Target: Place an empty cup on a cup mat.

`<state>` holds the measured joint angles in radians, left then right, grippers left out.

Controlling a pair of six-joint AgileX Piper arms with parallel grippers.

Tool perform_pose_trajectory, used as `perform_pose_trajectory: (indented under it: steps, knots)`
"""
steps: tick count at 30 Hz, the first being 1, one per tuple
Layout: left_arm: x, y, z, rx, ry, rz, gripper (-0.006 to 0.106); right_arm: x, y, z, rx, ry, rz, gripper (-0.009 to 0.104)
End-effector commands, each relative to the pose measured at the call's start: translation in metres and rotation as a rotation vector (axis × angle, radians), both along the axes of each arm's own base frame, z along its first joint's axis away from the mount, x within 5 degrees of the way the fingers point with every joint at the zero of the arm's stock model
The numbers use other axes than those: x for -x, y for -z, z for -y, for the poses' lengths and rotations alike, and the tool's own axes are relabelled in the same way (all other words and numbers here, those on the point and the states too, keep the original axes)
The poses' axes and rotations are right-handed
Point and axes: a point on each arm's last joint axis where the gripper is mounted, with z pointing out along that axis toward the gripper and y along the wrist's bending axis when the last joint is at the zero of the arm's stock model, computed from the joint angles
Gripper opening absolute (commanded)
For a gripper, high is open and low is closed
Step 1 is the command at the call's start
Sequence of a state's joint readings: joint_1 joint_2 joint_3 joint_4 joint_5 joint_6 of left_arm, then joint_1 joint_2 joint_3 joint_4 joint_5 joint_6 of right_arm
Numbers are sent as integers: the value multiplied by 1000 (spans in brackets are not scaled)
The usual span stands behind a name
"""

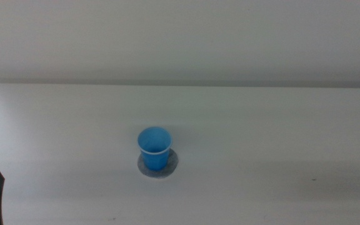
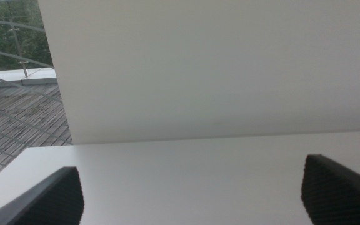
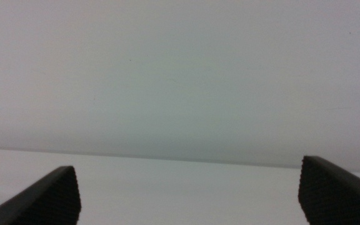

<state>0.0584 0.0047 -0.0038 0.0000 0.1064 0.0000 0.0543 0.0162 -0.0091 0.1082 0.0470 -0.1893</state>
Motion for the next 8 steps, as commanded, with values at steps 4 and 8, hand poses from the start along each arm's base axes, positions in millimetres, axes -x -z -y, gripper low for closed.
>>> perform_pose_trajectory:
  steps: [4, 8]
  knots:
    - [1, 11, 1, -1, 8, 11, 94, 2, 19, 0, 2, -2, -52, 93]
    - [1, 11, 1, -1, 8, 11, 94, 2, 18, 0, 1, -1, -43, 93]
